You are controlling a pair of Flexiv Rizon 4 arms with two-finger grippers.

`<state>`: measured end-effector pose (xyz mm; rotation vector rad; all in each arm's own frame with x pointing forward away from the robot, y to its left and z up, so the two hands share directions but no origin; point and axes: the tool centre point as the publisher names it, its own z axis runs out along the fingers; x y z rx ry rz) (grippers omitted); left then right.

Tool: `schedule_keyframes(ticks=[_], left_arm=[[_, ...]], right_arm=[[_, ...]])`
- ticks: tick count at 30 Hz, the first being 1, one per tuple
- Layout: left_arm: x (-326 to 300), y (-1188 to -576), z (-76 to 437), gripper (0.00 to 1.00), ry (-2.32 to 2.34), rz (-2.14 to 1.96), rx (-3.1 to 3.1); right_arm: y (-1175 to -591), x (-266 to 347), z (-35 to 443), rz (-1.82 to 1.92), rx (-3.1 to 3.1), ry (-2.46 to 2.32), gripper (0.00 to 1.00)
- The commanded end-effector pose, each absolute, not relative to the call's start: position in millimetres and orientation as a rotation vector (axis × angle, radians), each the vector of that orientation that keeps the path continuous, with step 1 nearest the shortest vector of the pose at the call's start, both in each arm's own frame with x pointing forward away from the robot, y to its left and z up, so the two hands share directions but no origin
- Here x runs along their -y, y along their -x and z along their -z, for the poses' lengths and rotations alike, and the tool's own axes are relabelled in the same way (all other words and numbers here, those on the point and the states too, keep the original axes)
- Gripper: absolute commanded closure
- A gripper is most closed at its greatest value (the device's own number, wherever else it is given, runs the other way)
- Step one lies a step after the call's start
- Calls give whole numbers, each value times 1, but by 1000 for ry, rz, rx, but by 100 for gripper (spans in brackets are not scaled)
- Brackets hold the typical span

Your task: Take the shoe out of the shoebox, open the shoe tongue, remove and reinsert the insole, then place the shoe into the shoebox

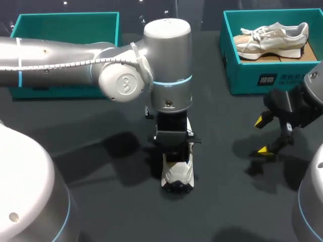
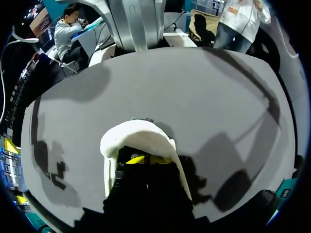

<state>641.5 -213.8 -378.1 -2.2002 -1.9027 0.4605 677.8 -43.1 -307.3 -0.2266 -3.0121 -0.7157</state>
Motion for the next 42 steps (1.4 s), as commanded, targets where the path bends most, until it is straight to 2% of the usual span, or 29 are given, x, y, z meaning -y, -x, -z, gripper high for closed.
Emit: schedule_keyframes(ticks=[1, 5, 16, 22, 32, 36, 42], left_arm=[[224, -642, 402, 100, 2197, -426, 1912], [222, -648, 403, 100, 2203, -397, 1943], [217, -647, 361, 100, 2283, -340, 1982], [219, -633, 382, 100, 2257, -242, 1924], [220, -648, 429, 100, 2169, -102, 1985], [221, -658, 425, 100, 2166, -94, 2058], [219, -662, 392, 100, 2218, -186, 2121]], right_arm=[[-676, 43, 307, 712, 3016, 229, 0], [-676, 43, 307, 712, 3016, 229, 0], [-676, 43, 307, 712, 3016, 229, 0], [-676, 43, 307, 712, 3016, 229, 0], [-676, 43, 307, 712, 3016, 229, 0], [-676, 43, 307, 712, 3016, 229, 0], [-676, 43, 307, 712, 3016, 229, 0]])
